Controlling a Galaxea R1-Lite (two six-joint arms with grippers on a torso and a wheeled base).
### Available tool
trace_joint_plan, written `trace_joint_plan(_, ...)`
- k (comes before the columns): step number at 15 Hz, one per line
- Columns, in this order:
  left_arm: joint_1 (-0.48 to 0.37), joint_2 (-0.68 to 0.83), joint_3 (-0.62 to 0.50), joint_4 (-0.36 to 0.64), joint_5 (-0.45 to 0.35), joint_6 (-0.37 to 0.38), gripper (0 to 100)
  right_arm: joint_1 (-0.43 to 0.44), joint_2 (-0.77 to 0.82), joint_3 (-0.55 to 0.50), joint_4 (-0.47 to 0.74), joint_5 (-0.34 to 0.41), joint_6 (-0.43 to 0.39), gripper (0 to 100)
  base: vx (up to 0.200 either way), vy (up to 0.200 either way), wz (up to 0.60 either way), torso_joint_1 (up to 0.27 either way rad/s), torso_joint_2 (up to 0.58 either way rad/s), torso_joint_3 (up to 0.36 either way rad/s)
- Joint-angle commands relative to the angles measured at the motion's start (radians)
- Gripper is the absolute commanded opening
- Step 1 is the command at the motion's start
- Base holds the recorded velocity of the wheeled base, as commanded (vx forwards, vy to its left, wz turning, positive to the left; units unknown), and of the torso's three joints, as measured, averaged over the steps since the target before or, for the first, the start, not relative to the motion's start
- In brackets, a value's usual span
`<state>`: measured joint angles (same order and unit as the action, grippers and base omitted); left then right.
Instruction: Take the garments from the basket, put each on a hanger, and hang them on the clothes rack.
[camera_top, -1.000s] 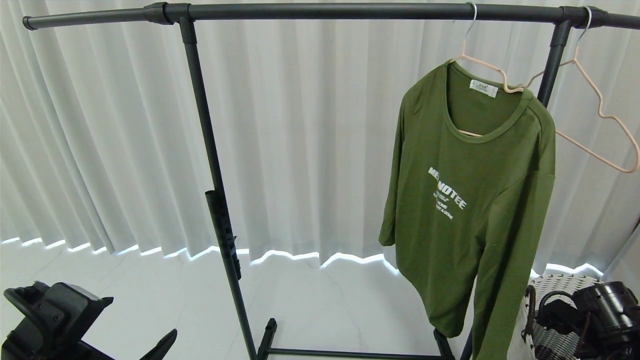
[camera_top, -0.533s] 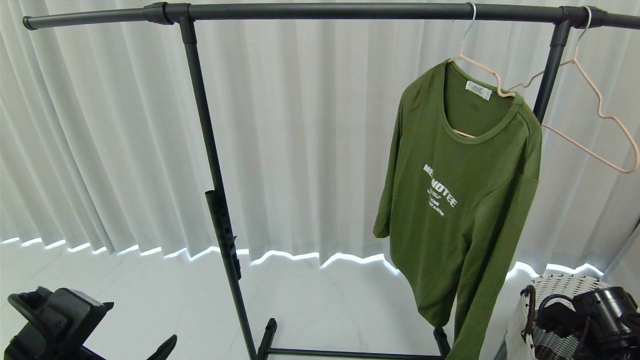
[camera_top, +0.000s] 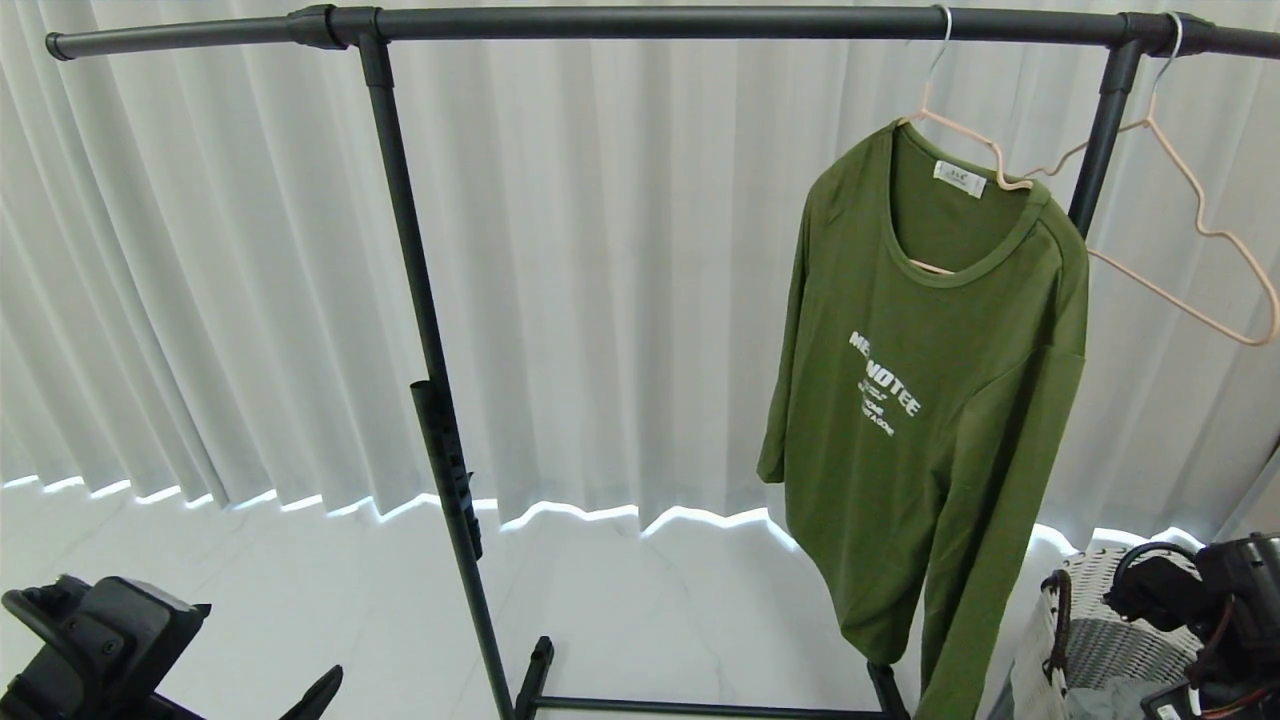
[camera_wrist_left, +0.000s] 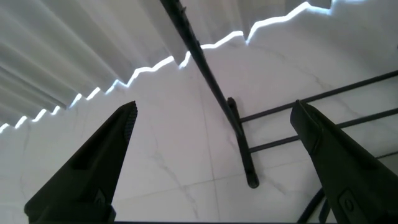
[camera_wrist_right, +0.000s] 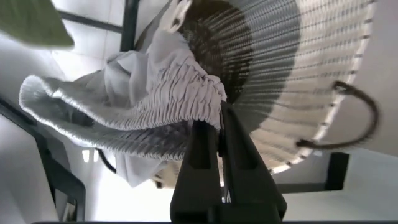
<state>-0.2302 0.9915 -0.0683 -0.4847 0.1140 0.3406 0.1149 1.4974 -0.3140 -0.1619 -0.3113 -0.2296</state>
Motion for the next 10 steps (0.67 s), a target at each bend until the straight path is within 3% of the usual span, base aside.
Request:
trace_joint_plan(1,0.002,-0.017,0.001,0.000,0.021,-0.002,100,0.003,-0.167,-0.155,0.183,0.001,-0.001,0,-0.200,0.000,0.00,0.002,0.00,0.002)
trace_joint_plan(3,0.002,-0.045,0.004,0.000,0.022,0.000,100,0.031,-0.229,-0.246,0.302,0.001,-0.001,0,-0.200,0.000,0.00,0.000,0.00,0.000)
trace_joint_plan(10,-0.001,-0.056,0.004,0.000,0.022,0.000,100,0.106,-0.309,-0.296,0.335,-0.003,-0.004,0,-0.200,0.000,0.00,0.002,0.00,0.004)
